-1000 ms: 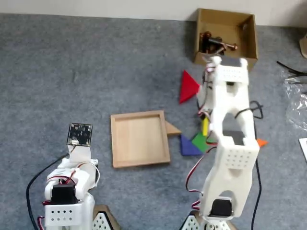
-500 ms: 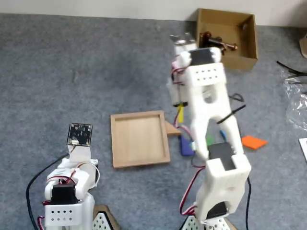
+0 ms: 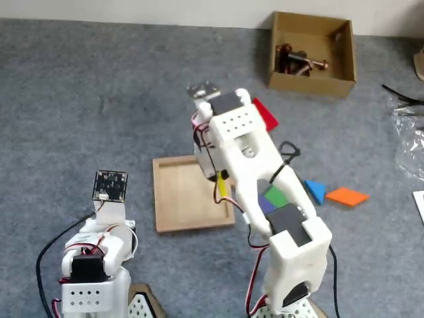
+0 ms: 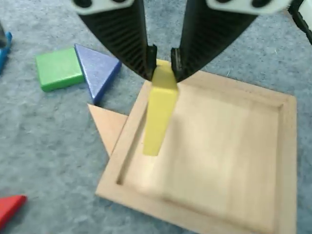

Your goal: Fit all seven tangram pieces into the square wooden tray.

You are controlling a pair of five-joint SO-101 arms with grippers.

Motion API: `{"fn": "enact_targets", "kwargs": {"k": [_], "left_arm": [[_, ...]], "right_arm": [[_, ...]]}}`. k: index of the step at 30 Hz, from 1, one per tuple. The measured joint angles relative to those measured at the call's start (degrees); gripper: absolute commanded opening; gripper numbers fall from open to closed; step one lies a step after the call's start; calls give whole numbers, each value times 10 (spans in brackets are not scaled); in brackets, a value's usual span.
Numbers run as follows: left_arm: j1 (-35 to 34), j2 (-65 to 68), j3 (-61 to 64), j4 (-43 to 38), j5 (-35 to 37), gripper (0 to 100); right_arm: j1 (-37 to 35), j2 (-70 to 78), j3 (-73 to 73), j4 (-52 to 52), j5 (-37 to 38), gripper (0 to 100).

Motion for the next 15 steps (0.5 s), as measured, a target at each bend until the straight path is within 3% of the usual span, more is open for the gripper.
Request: {"fn": "enact_targets", "kwargs": {"k": [15], "left_arm": [[0, 0, 0, 0, 0, 6]], "right_arm": [[-40, 0, 28, -22, -1, 5]]}}
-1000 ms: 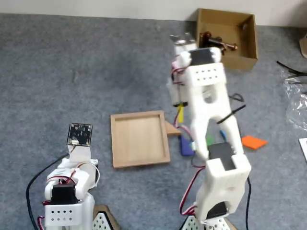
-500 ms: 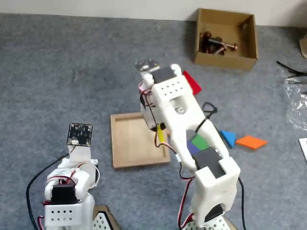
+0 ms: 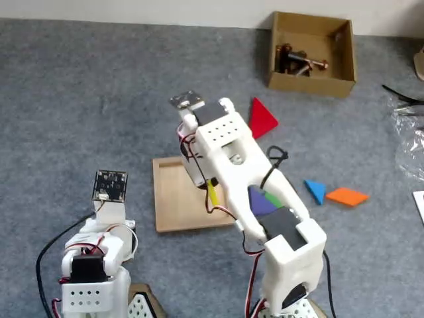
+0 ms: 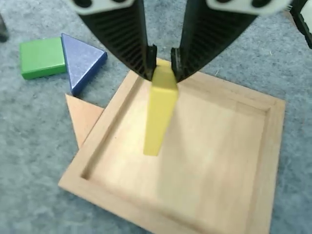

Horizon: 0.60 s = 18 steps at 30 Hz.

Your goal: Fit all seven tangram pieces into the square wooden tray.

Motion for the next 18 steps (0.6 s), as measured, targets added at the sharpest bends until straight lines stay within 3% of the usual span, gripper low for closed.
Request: {"fn": "enact_targets", "kwargs": {"k": [18], "left_arm": [[0, 0, 0, 0, 0, 6]], "right_arm": [[-20, 0, 47, -36, -4, 5]]}}
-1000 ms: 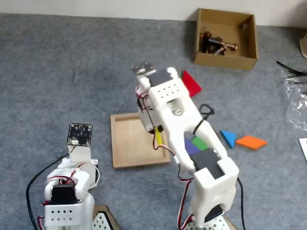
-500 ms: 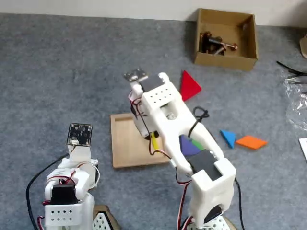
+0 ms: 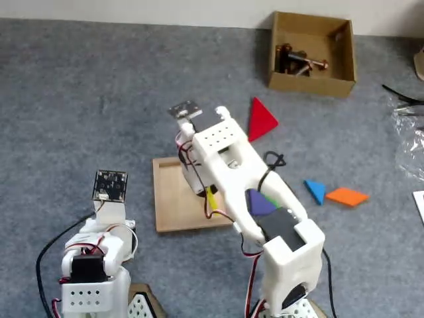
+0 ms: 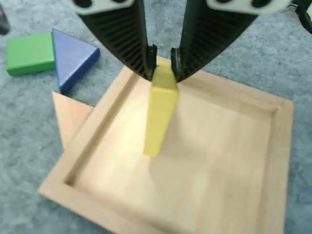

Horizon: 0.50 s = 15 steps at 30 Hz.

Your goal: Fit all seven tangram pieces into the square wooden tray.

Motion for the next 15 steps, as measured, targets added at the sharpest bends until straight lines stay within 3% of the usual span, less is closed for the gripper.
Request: {"fn": "enact_targets", "kwargs": {"k": [15], "left_arm": [[0, 0, 0, 0, 0, 6]], "right_arm": [[-33, -6, 53, -63, 0, 6]]}}
